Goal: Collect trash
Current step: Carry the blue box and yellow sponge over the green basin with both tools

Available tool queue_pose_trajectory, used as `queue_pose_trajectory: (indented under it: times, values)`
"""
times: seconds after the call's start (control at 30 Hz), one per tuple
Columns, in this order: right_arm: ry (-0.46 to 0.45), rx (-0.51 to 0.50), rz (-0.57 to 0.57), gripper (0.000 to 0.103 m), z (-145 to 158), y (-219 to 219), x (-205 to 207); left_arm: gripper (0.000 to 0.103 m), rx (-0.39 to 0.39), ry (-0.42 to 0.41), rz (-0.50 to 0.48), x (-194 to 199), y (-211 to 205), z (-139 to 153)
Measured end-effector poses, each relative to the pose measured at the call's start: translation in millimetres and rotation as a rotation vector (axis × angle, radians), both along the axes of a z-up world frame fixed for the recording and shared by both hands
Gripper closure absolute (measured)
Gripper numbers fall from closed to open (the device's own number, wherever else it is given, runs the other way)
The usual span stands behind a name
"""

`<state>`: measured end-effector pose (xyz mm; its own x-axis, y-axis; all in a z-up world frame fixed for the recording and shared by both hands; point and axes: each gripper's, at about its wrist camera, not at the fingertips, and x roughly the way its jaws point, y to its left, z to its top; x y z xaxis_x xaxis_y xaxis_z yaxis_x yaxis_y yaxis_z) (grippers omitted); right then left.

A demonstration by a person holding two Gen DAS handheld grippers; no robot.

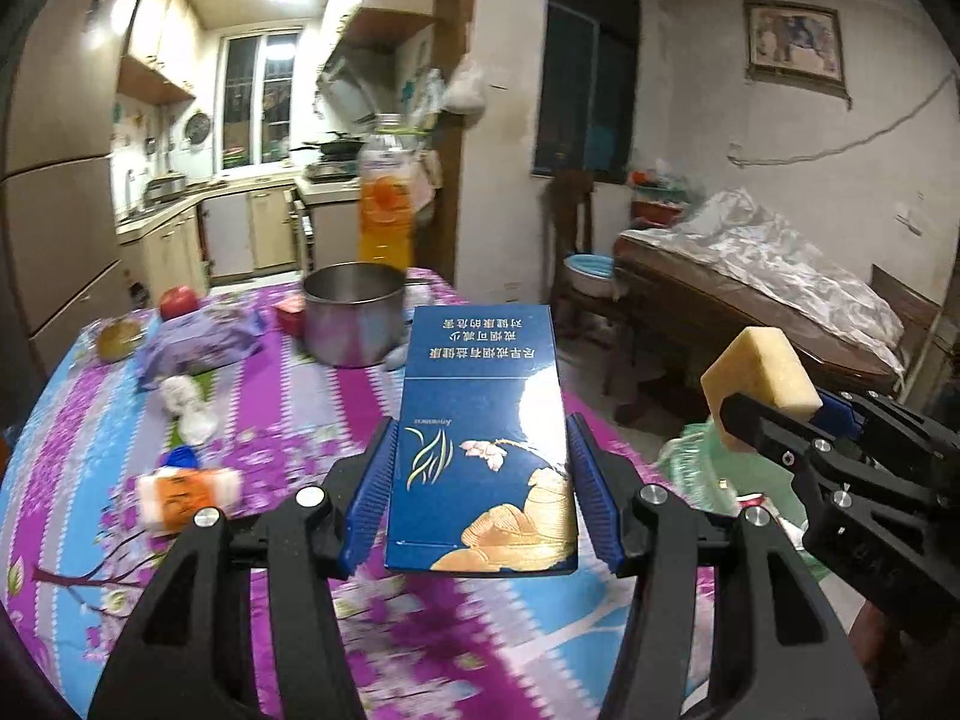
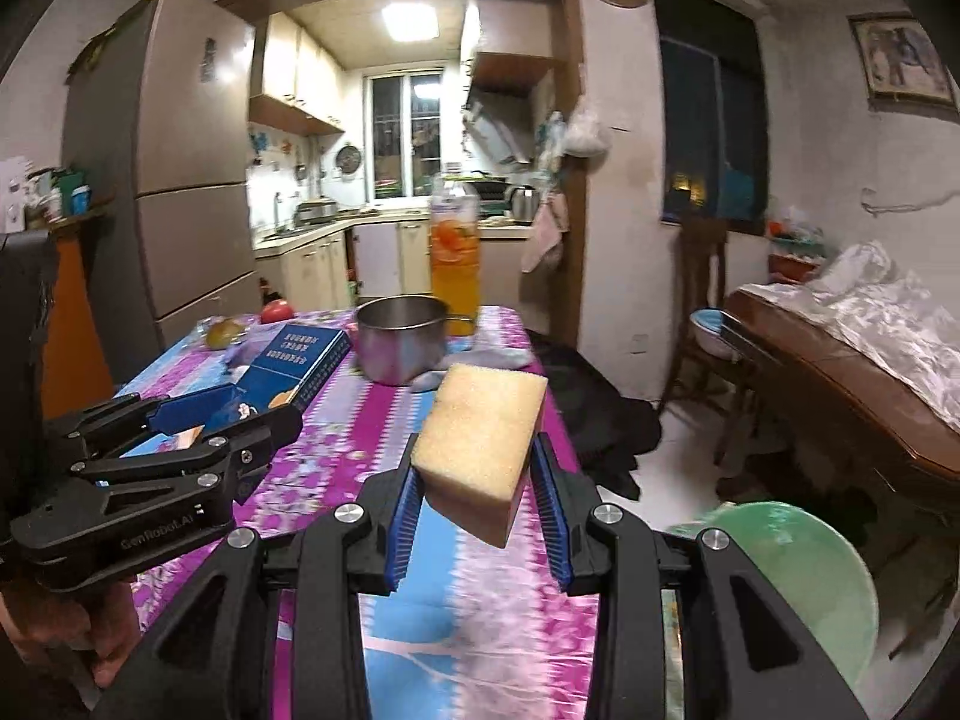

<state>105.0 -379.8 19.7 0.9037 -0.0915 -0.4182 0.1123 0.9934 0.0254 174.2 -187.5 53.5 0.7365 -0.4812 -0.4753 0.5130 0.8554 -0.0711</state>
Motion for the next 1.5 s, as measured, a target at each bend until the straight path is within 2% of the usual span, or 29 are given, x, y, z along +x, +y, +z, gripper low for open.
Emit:
queue_pose_trajectory:
  times: [0.27,0.6,0.73,0.93,1.2,1.5]
  values:
    - [0.039,0.012,-0.099,0.067,2.8,-80.0,-24.8,0.05,0.016,0.015,-0.116,-6.4,-66.2,1.8]
    - [0.097,0.064,-0.224,0.067,-7.8,-186.5,-55.8,0.05,0.065,0.083,-0.275,-16.5,-160.7,-7.3]
    - [0.159,0.096,-0.249,0.067,-19.5,-227.4,-62.0,0.05,0.105,0.13,-0.335,-19.2,-196.5,-18.2]
    - [0.264,0.177,-0.262,0.067,-48.5,-281.1,-57.7,0.05,0.159,0.207,-0.364,-13.9,-228.2,-41.1]
    - [0.377,0.215,-0.272,0.067,-88.8,-296.3,-42.1,0.05,0.233,0.276,-0.365,-3.5,-244.6,-68.0]
    - [0.386,0.225,-0.276,0.067,-99.8,-287.1,-45.6,0.05,0.253,0.288,-0.355,6.1,-252.4,-75.6]
